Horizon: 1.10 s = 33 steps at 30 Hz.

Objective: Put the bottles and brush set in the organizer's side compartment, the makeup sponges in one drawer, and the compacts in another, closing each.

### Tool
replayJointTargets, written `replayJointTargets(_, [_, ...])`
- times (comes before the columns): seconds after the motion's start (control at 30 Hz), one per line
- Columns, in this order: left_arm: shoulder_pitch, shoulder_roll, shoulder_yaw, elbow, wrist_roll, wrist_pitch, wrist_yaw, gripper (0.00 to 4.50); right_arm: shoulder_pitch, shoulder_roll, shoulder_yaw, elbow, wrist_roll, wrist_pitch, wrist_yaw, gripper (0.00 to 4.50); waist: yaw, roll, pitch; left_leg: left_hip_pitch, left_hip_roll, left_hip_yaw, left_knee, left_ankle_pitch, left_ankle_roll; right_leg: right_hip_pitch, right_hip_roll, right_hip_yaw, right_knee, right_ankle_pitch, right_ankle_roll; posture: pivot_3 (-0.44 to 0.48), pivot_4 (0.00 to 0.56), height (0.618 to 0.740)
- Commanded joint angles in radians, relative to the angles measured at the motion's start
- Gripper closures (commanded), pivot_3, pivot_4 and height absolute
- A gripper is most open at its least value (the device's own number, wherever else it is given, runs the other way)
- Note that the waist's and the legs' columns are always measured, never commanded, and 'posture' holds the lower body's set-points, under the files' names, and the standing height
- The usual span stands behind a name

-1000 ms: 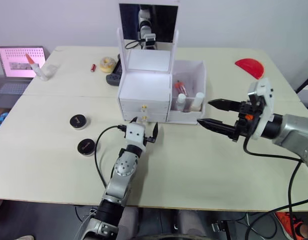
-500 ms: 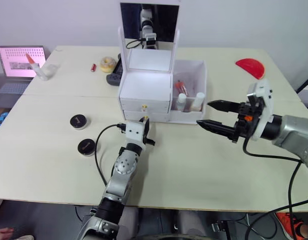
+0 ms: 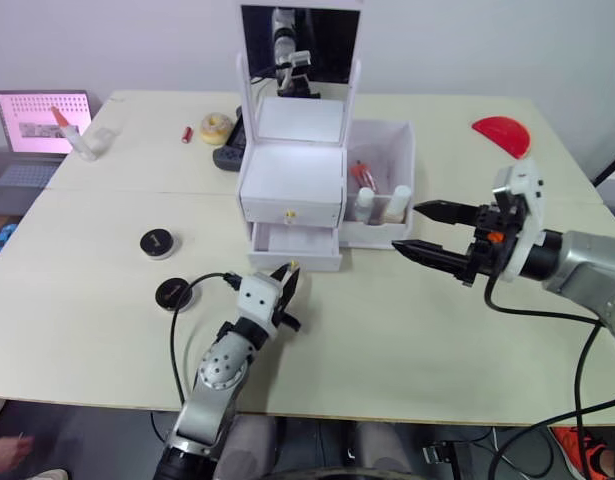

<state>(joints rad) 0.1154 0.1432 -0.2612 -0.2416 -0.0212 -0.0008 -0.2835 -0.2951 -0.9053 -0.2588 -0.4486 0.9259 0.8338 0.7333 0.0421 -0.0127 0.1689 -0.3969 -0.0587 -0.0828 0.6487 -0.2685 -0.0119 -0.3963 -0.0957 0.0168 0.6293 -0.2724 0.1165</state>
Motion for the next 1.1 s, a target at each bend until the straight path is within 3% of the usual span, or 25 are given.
replayJointTargets(0.03, [0.040,0.035,-0.018,-0.089,-0.032,0.031,-0.058,4.24,-0.014,0.006,-0.024,-0.013,-0.001,-0.019,0.008,0.00,-0.001,0.000,0.000,0.000,0.000,0.000,0.000,0.000,0.000,0.000,0.000,0.000,0.000,0.000,0.000,0.000,0.150,0.740])
replayJointTargets(0.37, [0.108,0.090,0.033,-0.168,-0.070,0.089,-0.068,4.24,-0.019,0.011,-0.025,-0.005,-0.018,-0.025,0.014,0.00,-0.002,0.000,0.000,0.000,0.000,0.000,0.000,0.000,0.000,0.000,0.000,0.000,0.000,-0.001,-0.002,0.000,0.150,0.740])
replayJointTargets(0.83, [0.101,0.089,0.037,-0.166,-0.070,0.113,-0.078,4.24,-0.011,0.014,-0.032,-0.014,-0.020,-0.021,0.005,0.00,-0.001,0.000,0.000,0.000,0.000,0.000,0.000,0.000,0.000,0.000,0.000,0.000,0.000,-0.001,-0.001,0.000,0.150,0.740])
replayJointTargets(0.87, [0.102,0.091,0.037,-0.168,-0.071,0.115,-0.081,3.21,-0.011,0.015,-0.032,-0.014,-0.020,-0.021,0.005,0.00,-0.002,0.000,0.000,0.000,0.000,0.000,0.000,0.000,0.000,0.000,0.000,0.000,0.000,-0.001,-0.001,0.000,0.150,0.740])
replayJointTargets(0.97, [0.116,0.102,0.036,-0.187,-0.077,0.123,-0.096,1.86,-0.012,0.016,-0.031,-0.015,-0.019,-0.021,0.004,0.00,-0.002,0.000,0.000,0.000,0.000,0.000,0.000,0.000,0.000,-0.001,0.000,0.000,0.000,-0.001,-0.001,0.000,0.150,0.740])
replayJointTargets(1.07, [0.128,0.113,0.039,-0.207,-0.084,0.135,-0.110,0.17,-0.013,0.017,-0.029,-0.014,-0.018,-0.022,0.003,0.00,-0.004,0.001,0.001,0.000,0.000,0.000,0.000,0.000,0.000,-0.001,0.000,0.000,0.000,-0.001,-0.001,0.000,0.150,0.740])
replayJointTargets(1.1, [0.132,0.118,0.042,-0.214,-0.090,0.140,-0.114,0.04,-0.013,0.018,-0.029,-0.015,-0.017,-0.021,0.002,0.00,-0.003,0.001,0.001,0.000,0.000,0.000,0.000,0.000,0.000,-0.001,0.000,0.000,0.000,-0.001,-0.002,0.000,0.150,0.740])
